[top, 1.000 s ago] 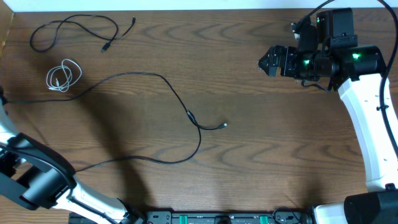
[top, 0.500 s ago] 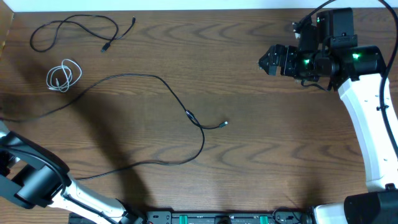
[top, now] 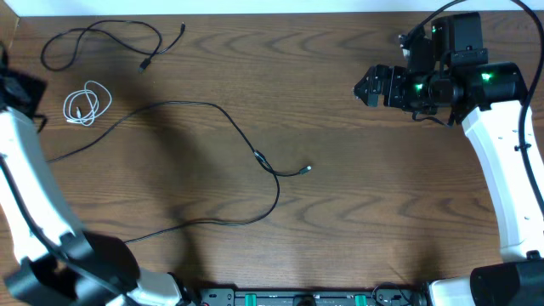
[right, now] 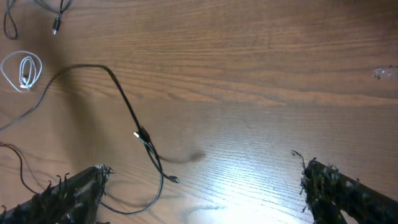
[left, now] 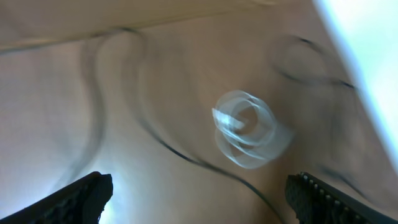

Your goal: Untangle cables

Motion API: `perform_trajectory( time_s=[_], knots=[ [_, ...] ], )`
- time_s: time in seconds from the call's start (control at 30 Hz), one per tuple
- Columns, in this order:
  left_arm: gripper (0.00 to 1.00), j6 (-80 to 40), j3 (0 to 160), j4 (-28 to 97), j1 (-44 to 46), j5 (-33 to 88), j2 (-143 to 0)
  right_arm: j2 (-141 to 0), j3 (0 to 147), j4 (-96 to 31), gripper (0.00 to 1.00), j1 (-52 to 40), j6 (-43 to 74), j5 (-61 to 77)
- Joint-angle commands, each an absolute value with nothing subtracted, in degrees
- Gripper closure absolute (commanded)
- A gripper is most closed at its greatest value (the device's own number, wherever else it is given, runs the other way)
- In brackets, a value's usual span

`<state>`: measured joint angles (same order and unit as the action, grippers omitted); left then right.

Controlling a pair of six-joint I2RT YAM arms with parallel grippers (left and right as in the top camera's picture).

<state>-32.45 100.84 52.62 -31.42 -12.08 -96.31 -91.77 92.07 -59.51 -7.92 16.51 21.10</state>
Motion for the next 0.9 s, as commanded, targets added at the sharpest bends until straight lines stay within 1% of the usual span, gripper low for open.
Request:
perform_trajectory(
  time_s=[0.0, 0.17, 0.27, 0.37, 0.43, 0.57, 0.7, 0.77, 0.87],
  knots=[
    [0.06, -29.43, 100.88, 53.41, -26.39, 1.23, -96.62, -92.82, 92.03, -59.18, 0.01, -8.60, 15.38, 20.95],
    [0.07, -28.86, 99.81, 53.82, -17.85, 2.61, -101.27, -94.06, 92.03, -59.40, 0.01, -9.52, 15.38, 21.37],
    [0.07, -34.00, 99.50, 53.84, -13.19, 2.59, -104.99, -94.56, 92.03, -59.72, 0.01, -10.24, 15.38, 21.37],
    [0.07, -35.64, 99.48, 48.93, -8.78, 1.78, -109.32, -94.85, 92.03, -59.57, 0.01, -11.00, 15.40, 21.37],
    [0.07, -35.68, 99.50, 44.77, -6.33, -1.72, -112.20, -94.87, 92.03, -59.37, 0.01, -11.60, 15.40, 21.37],
    [0.07, -35.70, 99.50, 39.20, -3.29, -7.31, -117.21, -94.87, 92.03, -59.61, 0.01, -12.45, 15.38, 21.34],
    [0.08, -36.36, 99.50, 35.99, -1.78, -8.43, -122.61, -94.87, 92.03, -59.46, 0.01, -13.04, 15.38, 21.32],
    [0.12, -38.70, 99.50, 36.21, -1.50, -8.40, -124.84, -94.87, 92.03, -59.33, 0.01, -13.13, 15.35, 21.32],
    [0.14, -41.65, 99.50, 36.77, -1.41, -8.43, -127.52, -94.87, 92.03, -59.37, 0.01, -13.15, 15.35, 21.10]
  ],
)
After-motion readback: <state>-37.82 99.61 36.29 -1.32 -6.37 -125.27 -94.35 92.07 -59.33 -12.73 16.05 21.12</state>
